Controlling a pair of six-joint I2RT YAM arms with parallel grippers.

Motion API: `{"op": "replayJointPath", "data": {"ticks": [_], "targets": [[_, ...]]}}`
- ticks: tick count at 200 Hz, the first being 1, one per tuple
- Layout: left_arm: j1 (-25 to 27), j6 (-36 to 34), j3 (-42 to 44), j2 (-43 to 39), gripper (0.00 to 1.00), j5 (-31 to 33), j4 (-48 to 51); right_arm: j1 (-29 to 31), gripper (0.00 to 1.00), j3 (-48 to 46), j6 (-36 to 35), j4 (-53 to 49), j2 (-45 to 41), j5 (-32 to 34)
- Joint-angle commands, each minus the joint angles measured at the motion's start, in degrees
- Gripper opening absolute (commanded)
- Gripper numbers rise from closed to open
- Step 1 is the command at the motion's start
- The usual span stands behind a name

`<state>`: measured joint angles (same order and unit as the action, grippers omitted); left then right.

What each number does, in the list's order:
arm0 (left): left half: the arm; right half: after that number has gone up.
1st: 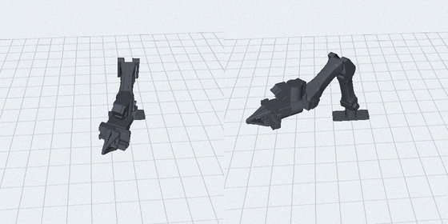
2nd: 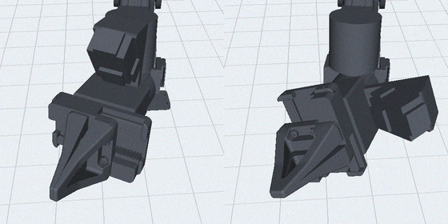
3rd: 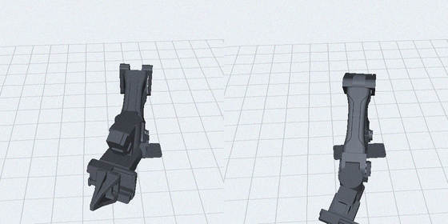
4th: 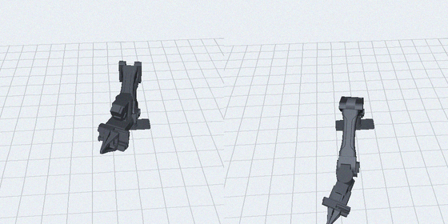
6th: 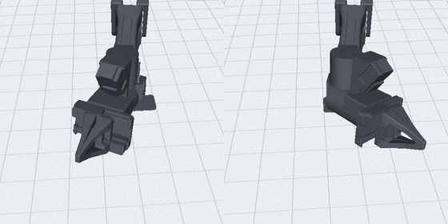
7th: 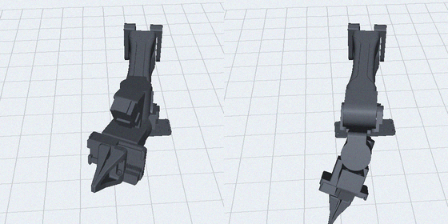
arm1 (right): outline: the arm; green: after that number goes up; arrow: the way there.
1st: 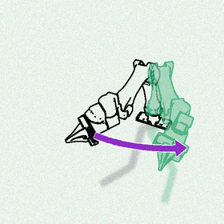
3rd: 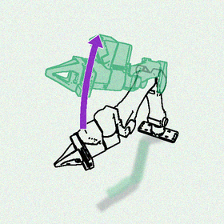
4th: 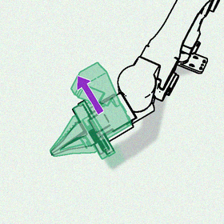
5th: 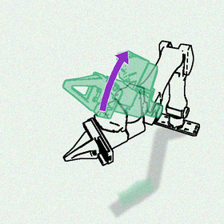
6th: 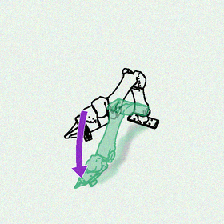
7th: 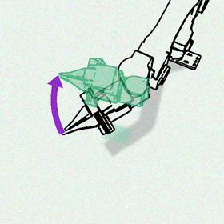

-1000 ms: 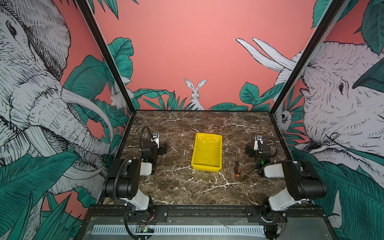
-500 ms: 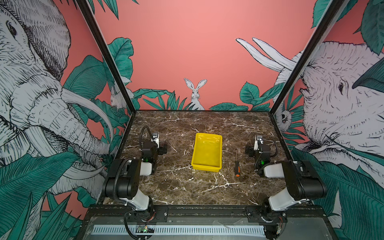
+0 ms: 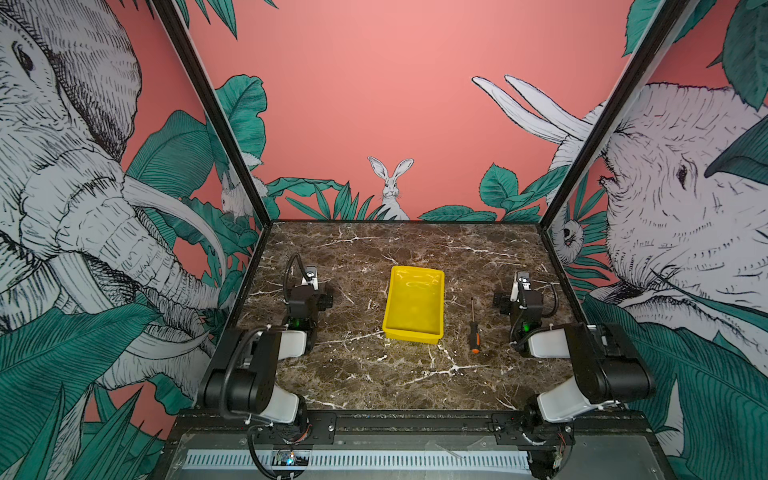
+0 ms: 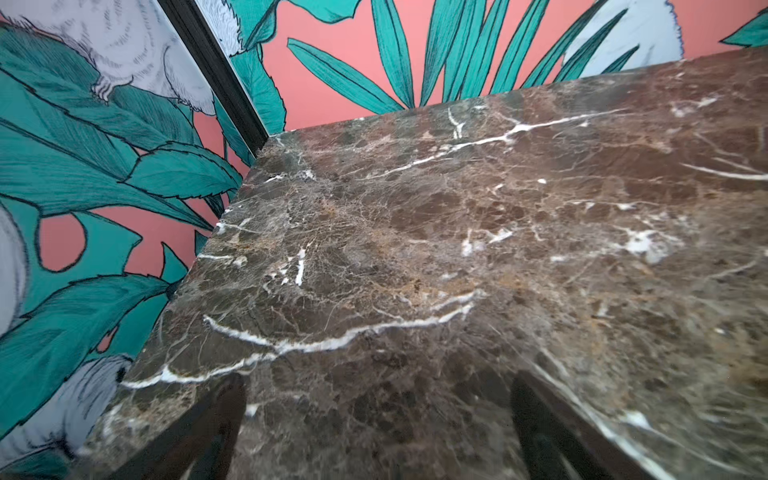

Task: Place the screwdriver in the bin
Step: 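Move the right gripper over the black-and-orange screwdriver handle while the left arm lifts forward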

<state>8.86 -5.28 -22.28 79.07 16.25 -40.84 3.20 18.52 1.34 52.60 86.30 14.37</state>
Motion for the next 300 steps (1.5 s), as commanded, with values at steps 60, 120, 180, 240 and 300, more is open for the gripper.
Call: {"op": "replayJointPath", "data": {"ticks": [60, 120, 180, 240, 300], "targets": [[1.3, 27.7, -14.4, -34.2, 1.00, -4.0, 54.6, -0.2, 1.00, 19.5, 16.7, -57.6, -29.0, -5.5], [1.3, 36.0, -15.4, -46.9, 1.00, -19.3, 75.2, 5.6, 0.99, 29.1, 19.2, -79.8, -27.1, -12.3], [2.5, 28.8, -19.8, -42.4, 1.00, -34.8, 85.7, 14.9, 0.99, 28.3, 19.1, -89.1, -25.2, -11.9], [6.9, 26.6, -22.8, -33.9, 1.00, -35.9, 78.5, 21.1, 0.89, 19.8, 29.2, -86.1, -26.3, -17.3], [11.9, 17.5, -35.7, -16.3, 1.00, -35.2, 79.5, 23.1, 0.78, 13.6, 37.1, -81.9, -29.4, -15.2]]}}
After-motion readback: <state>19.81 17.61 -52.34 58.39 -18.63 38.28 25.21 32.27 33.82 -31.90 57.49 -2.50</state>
